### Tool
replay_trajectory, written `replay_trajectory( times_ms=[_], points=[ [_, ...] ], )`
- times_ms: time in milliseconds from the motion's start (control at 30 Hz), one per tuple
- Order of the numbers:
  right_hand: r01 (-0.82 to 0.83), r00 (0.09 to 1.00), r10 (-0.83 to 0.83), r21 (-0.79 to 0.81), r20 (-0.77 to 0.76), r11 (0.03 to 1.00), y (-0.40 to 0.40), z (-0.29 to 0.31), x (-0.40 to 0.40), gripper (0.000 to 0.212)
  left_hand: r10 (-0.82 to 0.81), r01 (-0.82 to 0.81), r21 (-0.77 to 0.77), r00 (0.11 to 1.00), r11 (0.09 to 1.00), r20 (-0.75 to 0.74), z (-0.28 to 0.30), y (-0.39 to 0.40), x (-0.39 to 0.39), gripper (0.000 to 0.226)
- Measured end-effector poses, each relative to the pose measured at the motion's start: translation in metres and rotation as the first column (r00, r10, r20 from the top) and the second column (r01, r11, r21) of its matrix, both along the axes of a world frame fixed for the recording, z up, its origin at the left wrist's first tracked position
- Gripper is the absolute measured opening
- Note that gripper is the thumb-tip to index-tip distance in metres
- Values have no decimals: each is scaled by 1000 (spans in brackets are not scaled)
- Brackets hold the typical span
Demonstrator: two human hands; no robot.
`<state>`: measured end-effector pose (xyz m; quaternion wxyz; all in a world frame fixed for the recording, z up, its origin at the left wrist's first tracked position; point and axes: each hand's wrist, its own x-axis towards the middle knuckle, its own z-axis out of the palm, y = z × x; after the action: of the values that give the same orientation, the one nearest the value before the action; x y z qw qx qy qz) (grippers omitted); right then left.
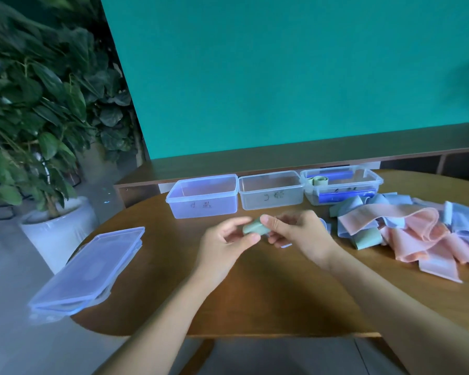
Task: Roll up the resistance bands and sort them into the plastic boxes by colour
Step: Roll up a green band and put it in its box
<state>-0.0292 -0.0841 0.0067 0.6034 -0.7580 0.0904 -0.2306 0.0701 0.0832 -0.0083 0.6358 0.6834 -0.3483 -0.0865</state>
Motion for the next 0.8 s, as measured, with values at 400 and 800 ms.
replay_trajectory(
  times_ms=[400, 800],
  points=[
    [167, 984, -171, -73, -51, 983, -69, 65, -50, 32, 52, -54, -1, 963, 999, 264, 53, -72, -37, 36],
    [407, 861, -492, -408, -127, 817, -234, 78, -23, 25, 79, -139, 191, 954, 972, 290, 48, -212, 10, 25]
  ],
)
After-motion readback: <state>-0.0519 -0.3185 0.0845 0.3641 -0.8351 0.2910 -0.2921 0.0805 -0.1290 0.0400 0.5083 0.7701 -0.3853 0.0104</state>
